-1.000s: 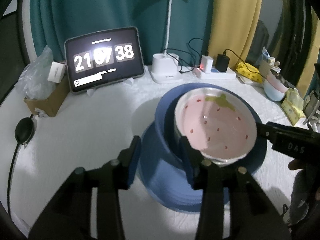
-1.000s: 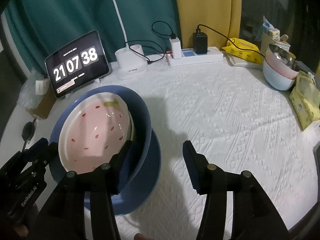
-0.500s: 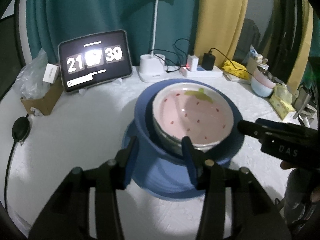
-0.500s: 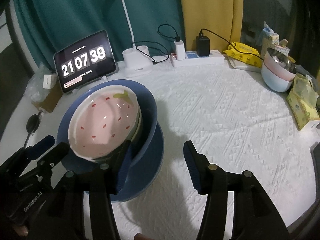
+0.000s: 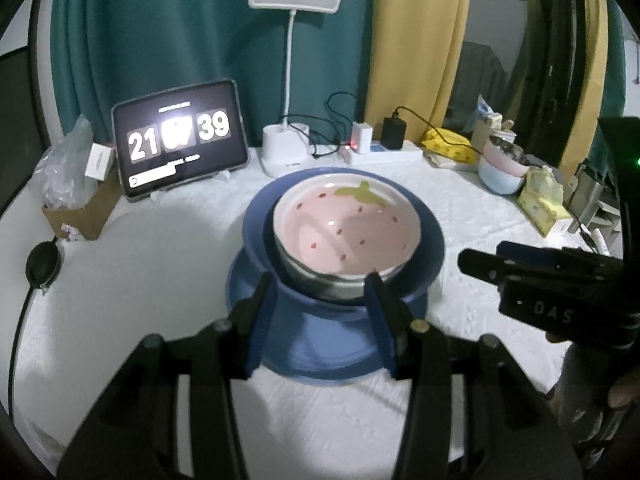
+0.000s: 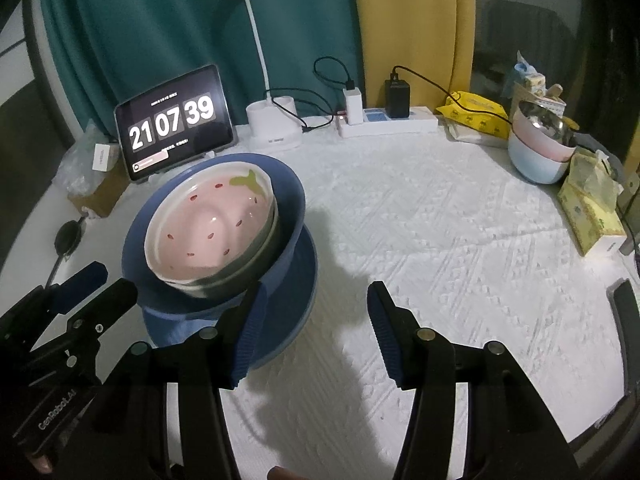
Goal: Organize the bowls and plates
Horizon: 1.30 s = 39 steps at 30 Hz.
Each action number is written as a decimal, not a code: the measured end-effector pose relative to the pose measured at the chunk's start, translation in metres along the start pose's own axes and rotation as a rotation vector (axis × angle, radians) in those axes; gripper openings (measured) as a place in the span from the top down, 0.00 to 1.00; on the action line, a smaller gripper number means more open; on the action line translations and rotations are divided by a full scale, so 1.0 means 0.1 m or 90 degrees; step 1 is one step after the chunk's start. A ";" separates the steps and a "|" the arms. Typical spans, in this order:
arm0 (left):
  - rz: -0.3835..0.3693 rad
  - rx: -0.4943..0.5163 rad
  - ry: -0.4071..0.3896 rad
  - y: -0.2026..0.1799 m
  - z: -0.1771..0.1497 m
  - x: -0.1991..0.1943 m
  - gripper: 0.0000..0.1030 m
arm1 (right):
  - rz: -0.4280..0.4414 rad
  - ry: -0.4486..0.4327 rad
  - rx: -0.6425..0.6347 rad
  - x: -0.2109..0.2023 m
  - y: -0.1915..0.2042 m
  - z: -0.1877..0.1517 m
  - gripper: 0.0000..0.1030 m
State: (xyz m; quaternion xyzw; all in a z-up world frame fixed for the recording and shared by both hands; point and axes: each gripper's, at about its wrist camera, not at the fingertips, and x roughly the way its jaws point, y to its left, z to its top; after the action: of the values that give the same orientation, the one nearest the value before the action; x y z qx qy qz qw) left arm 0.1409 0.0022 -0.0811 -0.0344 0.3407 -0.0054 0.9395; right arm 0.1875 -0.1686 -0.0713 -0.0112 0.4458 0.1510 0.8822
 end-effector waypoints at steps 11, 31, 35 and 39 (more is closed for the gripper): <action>-0.012 0.021 -0.041 -0.16 -0.02 -0.27 0.28 | -0.008 -0.036 -0.004 -0.29 -0.05 -0.09 0.47; -0.004 0.023 -0.149 -0.37 0.05 -0.87 0.06 | -0.037 -0.133 -0.011 -1.01 -0.19 -0.19 0.47; -0.008 0.017 -0.159 -0.38 0.07 -0.96 0.06 | -0.042 -0.149 -0.015 -1.13 -0.19 -0.19 0.47; 0.000 0.019 -0.165 -0.42 0.07 -1.03 0.06 | -0.048 -0.168 -0.018 -1.26 -0.20 -0.19 0.47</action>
State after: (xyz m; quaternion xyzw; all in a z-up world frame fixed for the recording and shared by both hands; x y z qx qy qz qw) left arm 0.0669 -0.0358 -0.0062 -0.0204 0.2166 -0.0059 0.9760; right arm 0.1087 -0.2229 0.0143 -0.0205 0.3233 0.1242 0.9379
